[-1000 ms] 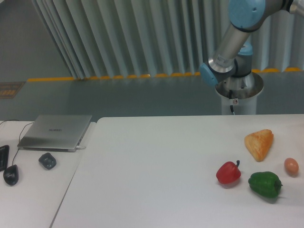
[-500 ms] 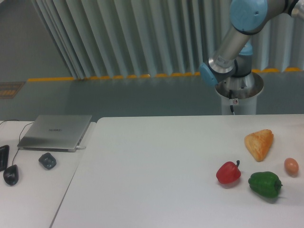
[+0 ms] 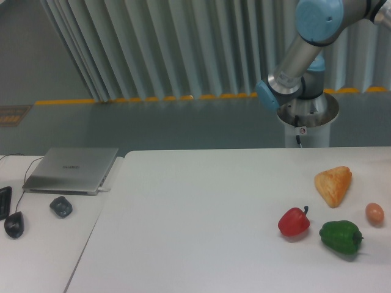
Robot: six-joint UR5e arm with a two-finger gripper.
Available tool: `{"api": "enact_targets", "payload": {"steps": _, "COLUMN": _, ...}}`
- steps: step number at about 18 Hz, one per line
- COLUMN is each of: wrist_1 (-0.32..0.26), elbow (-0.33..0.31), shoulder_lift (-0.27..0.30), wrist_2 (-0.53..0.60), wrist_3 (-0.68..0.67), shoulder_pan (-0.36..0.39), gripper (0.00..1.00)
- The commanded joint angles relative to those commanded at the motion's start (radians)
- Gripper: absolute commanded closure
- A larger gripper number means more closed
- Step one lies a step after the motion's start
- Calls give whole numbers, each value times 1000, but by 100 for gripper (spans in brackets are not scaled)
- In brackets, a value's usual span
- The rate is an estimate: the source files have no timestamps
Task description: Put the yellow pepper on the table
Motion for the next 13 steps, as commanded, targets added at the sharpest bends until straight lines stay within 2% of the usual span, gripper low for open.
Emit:
{"api": "enact_targets", "payload": {"steps": 7, "wrist_1": 23, "elbow": -20, "shoulder_lift": -18, "wrist_2": -2, "wrist_3": 3, "shoulder_pan": -2, "gripper": 0}}
{"api": "enact_targets", "payload": {"steps": 8, "wrist_1": 23, "elbow": -23, "shoulder_lift": -18, "wrist_2": -3, "wrist_3": 3, "shoulder_pan": -2, "gripper": 4}}
{"api": "enact_targets", "payload": {"steps": 11, "wrist_1": 23, "elbow": -29, "shoulder_lift": -18, "wrist_2": -5, "wrist_3": -3, "shoulder_pan": -2, "gripper": 28}}
{"api": "enact_targets", "payload": {"steps": 13, "wrist_1": 23, "elbow": -28, "shoulder_lift": -18, "wrist_2": -8, "wrist_3": -3, "shoulder_pan": -3, "gripper": 40}}
